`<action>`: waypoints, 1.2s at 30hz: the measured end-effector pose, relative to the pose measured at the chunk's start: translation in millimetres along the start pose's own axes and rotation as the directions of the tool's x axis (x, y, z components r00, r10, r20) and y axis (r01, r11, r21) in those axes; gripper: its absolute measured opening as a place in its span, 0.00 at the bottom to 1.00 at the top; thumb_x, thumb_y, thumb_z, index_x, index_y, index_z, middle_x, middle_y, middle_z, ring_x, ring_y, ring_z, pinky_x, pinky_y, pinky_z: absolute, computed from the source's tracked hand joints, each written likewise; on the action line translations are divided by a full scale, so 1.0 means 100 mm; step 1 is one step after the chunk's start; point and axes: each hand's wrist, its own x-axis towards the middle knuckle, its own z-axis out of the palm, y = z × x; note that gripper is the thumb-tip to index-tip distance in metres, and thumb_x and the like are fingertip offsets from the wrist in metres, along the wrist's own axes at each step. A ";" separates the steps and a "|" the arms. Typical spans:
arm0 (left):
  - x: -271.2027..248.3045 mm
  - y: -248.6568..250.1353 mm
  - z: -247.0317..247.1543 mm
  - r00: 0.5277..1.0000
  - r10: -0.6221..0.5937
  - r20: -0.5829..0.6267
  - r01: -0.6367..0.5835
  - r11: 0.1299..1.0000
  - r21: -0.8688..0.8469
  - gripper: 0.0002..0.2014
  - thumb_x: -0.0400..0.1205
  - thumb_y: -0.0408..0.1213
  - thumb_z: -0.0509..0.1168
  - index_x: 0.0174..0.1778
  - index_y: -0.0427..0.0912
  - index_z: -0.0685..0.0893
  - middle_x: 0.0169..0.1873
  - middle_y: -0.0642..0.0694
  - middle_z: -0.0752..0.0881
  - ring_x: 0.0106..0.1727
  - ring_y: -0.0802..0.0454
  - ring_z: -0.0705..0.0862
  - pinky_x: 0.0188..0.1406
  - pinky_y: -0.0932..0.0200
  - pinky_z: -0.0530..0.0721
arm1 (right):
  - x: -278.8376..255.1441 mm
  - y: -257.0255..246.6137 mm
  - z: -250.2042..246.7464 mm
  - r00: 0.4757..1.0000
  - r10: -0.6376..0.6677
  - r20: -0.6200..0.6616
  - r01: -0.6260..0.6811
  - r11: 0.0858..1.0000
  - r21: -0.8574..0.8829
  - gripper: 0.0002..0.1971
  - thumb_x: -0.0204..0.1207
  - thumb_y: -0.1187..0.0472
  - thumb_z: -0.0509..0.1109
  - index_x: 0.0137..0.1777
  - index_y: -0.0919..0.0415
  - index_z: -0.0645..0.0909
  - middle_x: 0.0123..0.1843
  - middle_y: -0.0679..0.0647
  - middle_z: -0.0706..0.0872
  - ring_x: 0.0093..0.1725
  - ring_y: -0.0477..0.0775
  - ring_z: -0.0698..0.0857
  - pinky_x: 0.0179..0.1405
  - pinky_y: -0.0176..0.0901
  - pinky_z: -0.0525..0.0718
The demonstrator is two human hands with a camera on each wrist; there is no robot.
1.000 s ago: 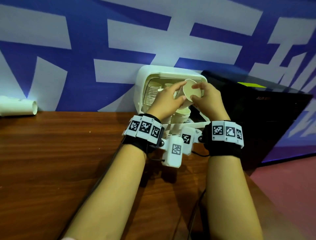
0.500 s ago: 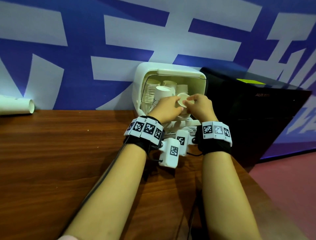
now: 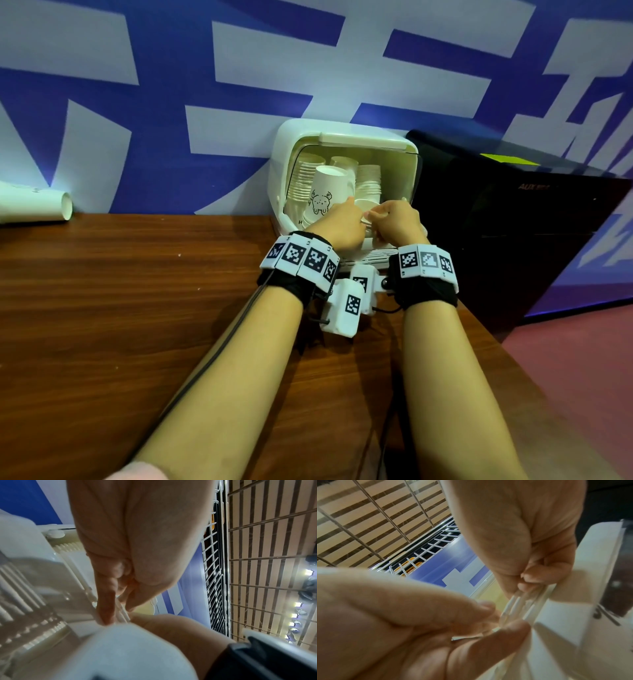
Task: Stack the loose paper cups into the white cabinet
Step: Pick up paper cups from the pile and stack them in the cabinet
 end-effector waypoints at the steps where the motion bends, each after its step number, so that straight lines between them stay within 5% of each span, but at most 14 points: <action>1: 0.00 0.00 -0.01 1.000 0.005 0.002 -0.005 1.000 0.001 0.13 0.86 0.34 0.57 0.62 0.33 0.79 0.75 0.38 0.68 0.69 0.38 0.74 0.60 0.51 0.73 | 0.00 -0.01 0.00 1.000 -0.002 0.004 0.002 1.000 0.004 0.17 0.83 0.55 0.65 0.49 0.70 0.87 0.35 0.61 0.87 0.33 0.55 0.85 0.52 0.46 0.85; 3: -0.02 0.00 -0.03 1.000 0.013 0.001 -0.013 1.000 -0.027 0.14 0.86 0.34 0.57 0.65 0.33 0.79 0.78 0.39 0.65 0.72 0.39 0.72 0.66 0.51 0.71 | 0.01 -0.02 -0.01 1.000 -0.010 0.000 0.010 0.999 0.036 0.17 0.84 0.54 0.64 0.51 0.70 0.85 0.33 0.59 0.87 0.32 0.54 0.86 0.50 0.47 0.88; 6: -0.06 0.01 -0.08 0.998 0.062 -0.019 -0.064 0.992 -0.107 0.19 0.86 0.34 0.56 0.74 0.37 0.74 0.78 0.40 0.67 0.75 0.40 0.70 0.68 0.54 0.70 | 0.02 -0.05 -0.02 1.000 0.017 -0.006 -0.016 0.991 0.133 0.13 0.83 0.56 0.65 0.57 0.65 0.82 0.35 0.53 0.85 0.27 0.50 0.85 0.33 0.38 0.89; 9: -0.10 0.00 -0.13 0.993 0.103 -0.050 -0.111 0.973 -0.200 0.21 0.86 0.35 0.57 0.77 0.45 0.73 0.72 0.41 0.76 0.67 0.43 0.79 0.61 0.56 0.75 | 0.06 -0.06 -0.01 1.000 -0.006 -0.005 0.007 0.998 0.066 0.14 0.81 0.54 0.65 0.60 0.62 0.83 0.42 0.56 0.89 0.35 0.53 0.88 0.45 0.48 0.89; 13: -0.12 -0.04 -0.22 0.989 0.097 -0.110 -0.127 0.941 -0.313 0.20 0.84 0.36 0.61 0.74 0.46 0.76 0.70 0.42 0.79 0.64 0.47 0.82 0.65 0.56 0.77 | 0.09 -0.12 -0.04 0.996 -0.054 -0.073 0.055 0.998 0.017 0.16 0.80 0.49 0.67 0.62 0.58 0.82 0.55 0.56 0.86 0.38 0.50 0.87 0.33 0.38 0.82; 15: -0.15 -0.05 -0.30 0.984 0.106 -0.143 -0.157 0.894 -0.419 0.19 0.84 0.36 0.62 0.73 0.43 0.77 0.70 0.44 0.80 0.62 0.49 0.84 0.69 0.54 0.77 | 0.09 -0.19 -0.07 0.985 -0.068 -0.158 0.074 0.997 0.029 0.14 0.79 0.50 0.68 0.58 0.56 0.83 0.60 0.60 0.84 0.52 0.56 0.86 0.48 0.45 0.84; 17: -0.19 -0.08 -0.41 0.978 0.113 -0.176 -0.190 0.832 -0.521 0.17 0.85 0.34 0.62 0.71 0.40 0.79 0.66 0.45 0.82 0.56 0.50 0.88 0.61 0.60 0.83 | 0.06 -0.29 -0.12 0.964 -0.099 -0.247 0.119 0.991 0.068 0.09 0.78 0.55 0.68 0.54 0.58 0.82 0.59 0.59 0.84 0.58 0.57 0.83 0.60 0.49 0.80; 19: -0.26 -0.11 -0.54 0.970 0.097 -0.224 -0.207 0.814 -0.543 0.15 0.85 0.34 0.62 0.68 0.39 0.81 0.62 0.46 0.84 0.52 0.52 0.89 0.51 0.68 0.85 | 0.01 -0.43 -0.19 0.945 -0.131 -0.298 0.173 0.978 0.120 0.08 0.79 0.58 0.67 0.53 0.61 0.82 0.51 0.54 0.85 0.52 0.52 0.82 0.57 0.47 0.78; 22: -0.42 -0.13 -0.72 0.949 0.037 -0.312 -0.214 0.803 -0.556 0.13 0.85 0.35 0.62 0.63 0.41 0.83 0.55 0.46 0.87 0.49 0.54 0.89 0.58 0.53 0.86 | -0.11 -0.66 -0.23 0.935 -0.172 -0.310 0.255 0.934 0.251 0.05 0.79 0.58 0.68 0.49 0.59 0.80 0.39 0.46 0.81 0.44 0.49 0.81 0.52 0.49 0.81; 25: -0.67 -0.14 -0.88 0.940 0.013 -0.340 -0.195 0.839 -0.509 0.11 0.84 0.36 0.62 0.61 0.44 0.84 0.50 0.49 0.87 0.47 0.56 0.89 0.58 0.51 0.86 | -0.24 -0.88 -0.16 0.931 -0.229 -0.283 0.329 0.862 0.385 0.05 0.76 0.57 0.69 0.43 0.57 0.78 0.37 0.46 0.81 0.40 0.50 0.81 0.44 0.53 0.81; 29: -1.08 -0.27 -1.07 0.966 0.042 -0.256 -0.144 0.906 -0.398 0.12 0.85 0.37 0.62 0.62 0.44 0.84 0.54 0.49 0.88 0.49 0.56 0.87 0.52 0.61 0.86 | -0.47 -1.18 0.02 0.927 -0.324 -0.188 0.374 0.818 0.438 0.06 0.73 0.51 0.65 0.37 0.49 0.75 0.38 0.51 0.84 0.38 0.52 0.80 0.40 0.52 0.77; 36: -1.95 -0.96 -1.37 0.989 -0.098 -0.109 0.069 0.967 -0.246 0.12 0.85 0.42 0.63 0.63 0.48 0.84 0.55 0.53 0.88 0.48 0.60 0.89 0.56 0.55 0.87 | -1.03 -1.61 0.46 0.860 -0.510 0.029 0.446 0.778 0.442 0.13 0.85 0.57 0.58 0.39 0.53 0.77 0.35 0.48 0.82 0.30 0.45 0.77 0.36 0.44 0.74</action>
